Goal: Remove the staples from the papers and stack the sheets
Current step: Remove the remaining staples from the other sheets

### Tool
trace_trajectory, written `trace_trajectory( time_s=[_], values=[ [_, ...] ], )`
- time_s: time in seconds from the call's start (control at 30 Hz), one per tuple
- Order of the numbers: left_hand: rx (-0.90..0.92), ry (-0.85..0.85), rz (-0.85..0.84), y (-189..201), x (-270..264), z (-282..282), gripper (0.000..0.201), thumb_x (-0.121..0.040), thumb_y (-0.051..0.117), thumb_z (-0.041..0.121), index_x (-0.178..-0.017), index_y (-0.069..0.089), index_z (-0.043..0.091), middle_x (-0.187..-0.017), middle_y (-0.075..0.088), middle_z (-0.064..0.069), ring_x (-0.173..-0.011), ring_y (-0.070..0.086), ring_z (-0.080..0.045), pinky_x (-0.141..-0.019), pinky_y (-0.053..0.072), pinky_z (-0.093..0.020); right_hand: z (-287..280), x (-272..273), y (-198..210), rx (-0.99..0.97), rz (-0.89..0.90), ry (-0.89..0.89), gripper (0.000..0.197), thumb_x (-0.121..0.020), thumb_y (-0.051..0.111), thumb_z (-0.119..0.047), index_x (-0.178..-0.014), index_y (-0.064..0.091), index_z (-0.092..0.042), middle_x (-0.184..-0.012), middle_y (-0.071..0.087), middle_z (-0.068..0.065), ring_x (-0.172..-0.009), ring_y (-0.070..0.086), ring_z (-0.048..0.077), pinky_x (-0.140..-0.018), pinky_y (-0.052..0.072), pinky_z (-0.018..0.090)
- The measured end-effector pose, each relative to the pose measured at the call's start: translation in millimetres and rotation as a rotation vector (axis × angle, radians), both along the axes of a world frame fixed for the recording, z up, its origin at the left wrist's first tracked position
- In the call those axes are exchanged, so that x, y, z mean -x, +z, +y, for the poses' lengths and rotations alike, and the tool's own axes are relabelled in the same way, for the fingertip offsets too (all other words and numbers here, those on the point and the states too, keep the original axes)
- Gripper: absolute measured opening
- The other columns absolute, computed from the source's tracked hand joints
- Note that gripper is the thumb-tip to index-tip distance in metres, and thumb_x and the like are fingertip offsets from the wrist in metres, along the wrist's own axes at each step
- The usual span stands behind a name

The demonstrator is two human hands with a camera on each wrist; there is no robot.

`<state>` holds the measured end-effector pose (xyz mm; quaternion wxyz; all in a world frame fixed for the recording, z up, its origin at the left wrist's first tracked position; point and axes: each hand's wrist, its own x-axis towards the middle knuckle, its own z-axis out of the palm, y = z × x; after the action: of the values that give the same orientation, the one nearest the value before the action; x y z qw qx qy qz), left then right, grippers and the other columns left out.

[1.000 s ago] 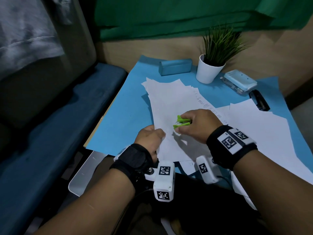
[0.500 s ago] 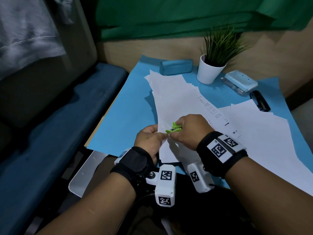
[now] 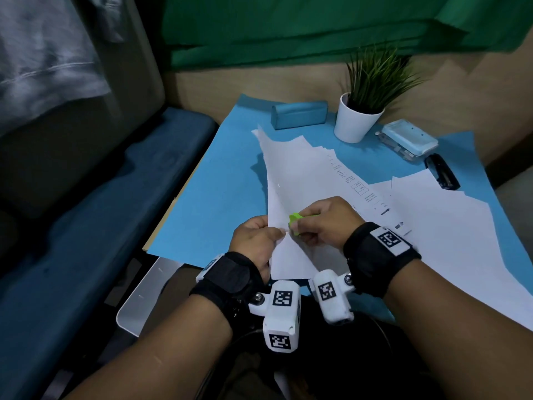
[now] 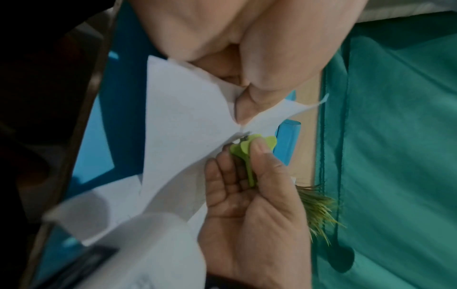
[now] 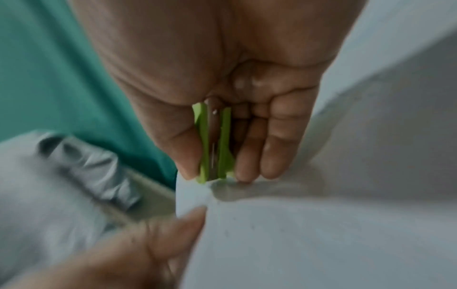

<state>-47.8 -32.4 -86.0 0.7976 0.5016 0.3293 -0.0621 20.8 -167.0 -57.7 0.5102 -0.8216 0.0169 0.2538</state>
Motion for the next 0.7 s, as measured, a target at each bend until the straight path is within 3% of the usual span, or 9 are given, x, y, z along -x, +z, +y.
trace_trajectory(
  time_s=[0.1, 0.2, 0.27, 0.33, 0.4, 0.47, 0.53, 0.6, 0.7],
  values=[
    [-0.002, 0.022, 0.048, -2, 1, 4, 0.019, -0.087, 0.056, -0.015, -0.094, 0.066, -0.001, -0.087, 0.072, -0.024, -0.061, 0.066, -0.027, -0.056, 0.059, -0.035, -9, 1, 1, -0.342, 0.200, -0.193, 0.009, -0.080, 0.069, 0.005, -0.078, 0.060, 0.006, -0.066, 0.056, 0.021, -0.054, 0.051, 0.025, -0.054, 0.049, 0.029],
    [0.003, 0.014, 0.053, -6, 1, 6, 0.020, -0.086, 0.055, -0.015, -0.095, 0.067, -0.001, -0.084, 0.073, -0.021, -0.058, 0.066, -0.026, -0.053, 0.059, -0.034, -21, -3, -1, -0.388, 0.211, -0.263, 0.009, -0.083, 0.066, 0.005, -0.088, 0.059, 0.008, -0.072, 0.055, 0.024, -0.054, 0.051, 0.026, -0.050, 0.048, 0.027],
    [-0.013, -0.014, 0.042, -4, 0, 5, 0.019, -0.086, 0.054, -0.013, -0.093, 0.067, -0.001, -0.076, 0.070, -0.019, -0.052, 0.062, -0.025, -0.051, 0.054, -0.031, -26, -8, -5, -0.256, 0.136, -0.245, 0.011, -0.079, 0.072, 0.003, -0.086, 0.063, 0.006, -0.067, 0.057, 0.018, -0.052, 0.053, 0.022, -0.051, 0.051, 0.026],
    [-0.031, -0.050, 0.035, 1, -4, 3, 0.006, -0.086, 0.059, -0.003, -0.087, 0.062, 0.003, -0.074, 0.059, -0.017, -0.051, 0.051, -0.025, -0.052, 0.046, -0.031, -27, -13, -6, -0.010, 0.027, -0.077, 0.020, -0.073, 0.081, -0.009, -0.085, 0.067, 0.000, -0.061, 0.059, 0.012, -0.051, 0.053, 0.020, -0.053, 0.051, 0.027],
    [-0.066, -0.084, 0.053, 4, -9, 4, 0.016, -0.082, 0.068, 0.011, -0.079, 0.052, 0.011, -0.076, 0.047, -0.014, -0.055, 0.044, -0.025, -0.055, 0.041, -0.035, -23, -16, -4, 0.193, -0.091, 0.081, 0.031, -0.063, 0.085, -0.026, -0.085, 0.071, -0.010, -0.060, 0.064, 0.004, -0.052, 0.056, 0.018, -0.058, 0.052, 0.030],
    [-0.081, -0.117, 0.055, 8, -13, 4, 0.022, -0.074, 0.070, 0.015, -0.078, 0.049, 0.012, -0.076, 0.045, -0.014, -0.055, 0.044, -0.025, -0.056, 0.041, -0.036, -18, -16, 1, 0.323, -0.199, 0.155, 0.038, -0.056, 0.083, -0.039, -0.087, 0.074, -0.019, -0.070, 0.068, -0.005, -0.065, 0.062, 0.015, -0.069, 0.054, 0.030],
    [-0.103, -0.142, 0.037, 10, -15, 5, 0.021, -0.070, 0.069, 0.011, -0.081, 0.054, 0.003, -0.073, 0.050, -0.017, -0.055, 0.050, -0.028, -0.055, 0.049, -0.042, -13, -12, 7, 0.421, -0.317, 0.208, 0.039, -0.062, 0.083, -0.040, -0.097, 0.075, -0.025, -0.086, 0.070, -0.008, -0.083, 0.065, 0.013, -0.077, 0.051, 0.026],
    [-0.103, -0.133, 0.008, 9, -17, 6, 0.028, -0.066, 0.068, 0.006, -0.088, 0.060, -0.009, -0.077, 0.062, -0.023, -0.065, 0.060, -0.033, -0.067, 0.056, -0.059, -9, -8, 10, 0.481, -0.434, 0.275, 0.040, -0.067, 0.082, -0.037, -0.103, 0.074, -0.023, -0.098, 0.072, -0.006, -0.093, 0.064, 0.014, -0.082, 0.050, 0.026],
    [-0.077, -0.100, -0.027, 6, -14, 5, 0.014, -0.079, 0.059, -0.011, -0.089, 0.067, -0.006, -0.083, 0.071, -0.025, -0.070, 0.067, -0.034, -0.075, 0.058, -0.053, -3, -4, 12, 0.493, -0.517, 0.331, 0.036, -0.070, 0.080, -0.035, -0.102, 0.075, -0.018, -0.099, 0.072, 0.000, -0.095, 0.063, 0.018, -0.084, 0.049, 0.029]
  ],
)
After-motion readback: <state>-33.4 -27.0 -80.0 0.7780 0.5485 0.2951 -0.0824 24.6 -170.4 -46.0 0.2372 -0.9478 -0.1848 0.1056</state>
